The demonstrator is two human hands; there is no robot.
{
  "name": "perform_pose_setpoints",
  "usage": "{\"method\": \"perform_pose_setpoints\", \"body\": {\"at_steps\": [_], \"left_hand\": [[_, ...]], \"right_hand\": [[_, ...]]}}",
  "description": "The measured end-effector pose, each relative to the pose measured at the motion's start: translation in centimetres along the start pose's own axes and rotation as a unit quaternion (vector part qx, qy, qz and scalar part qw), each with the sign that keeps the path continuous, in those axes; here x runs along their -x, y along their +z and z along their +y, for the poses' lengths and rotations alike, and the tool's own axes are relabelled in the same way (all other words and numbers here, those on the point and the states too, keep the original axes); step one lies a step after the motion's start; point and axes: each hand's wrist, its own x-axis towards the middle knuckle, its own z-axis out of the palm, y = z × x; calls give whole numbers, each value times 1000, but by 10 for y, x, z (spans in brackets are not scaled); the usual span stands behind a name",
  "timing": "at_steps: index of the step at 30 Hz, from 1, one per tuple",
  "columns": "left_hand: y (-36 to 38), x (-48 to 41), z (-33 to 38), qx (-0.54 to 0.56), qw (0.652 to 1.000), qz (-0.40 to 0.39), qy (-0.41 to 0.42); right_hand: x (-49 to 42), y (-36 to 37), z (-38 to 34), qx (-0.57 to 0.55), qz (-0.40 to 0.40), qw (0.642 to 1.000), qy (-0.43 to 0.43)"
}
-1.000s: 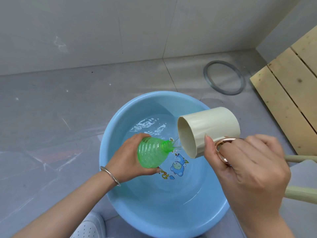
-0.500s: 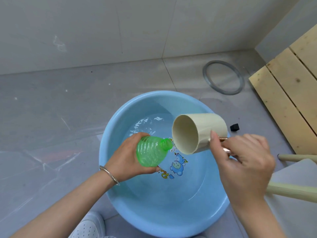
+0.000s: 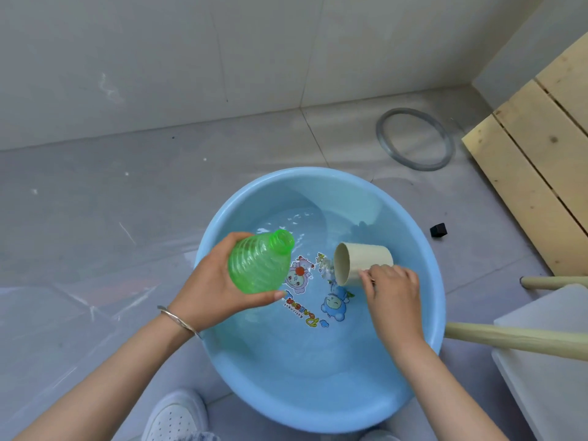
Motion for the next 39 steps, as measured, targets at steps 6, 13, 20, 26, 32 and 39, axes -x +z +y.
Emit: {"method": "perform_pose_setpoints", "body": {"at_steps": [6, 13, 20, 26, 32, 39], "left_hand": [[-11, 5, 7, 12, 1000, 22, 1], [-15, 6, 11, 21, 999, 36, 1], [-20, 3, 13, 33, 998, 55, -6], [-21, 2, 14, 36, 998, 60, -9], [-18, 1, 14, 33, 997, 64, -14], [-11, -1, 12, 23, 998, 52, 5]], "right_hand": [[13, 22, -33, 41, -10, 993, -107], [37, 22, -74, -47, -45, 985, -159], [63, 8, -106, -115, -87, 971, -189], [61, -4, -93, -267, -215, 935, -85], [49, -14, -71, -496, -272, 802, 194], [49, -33, -43, -544, -177, 762, 303]]}}
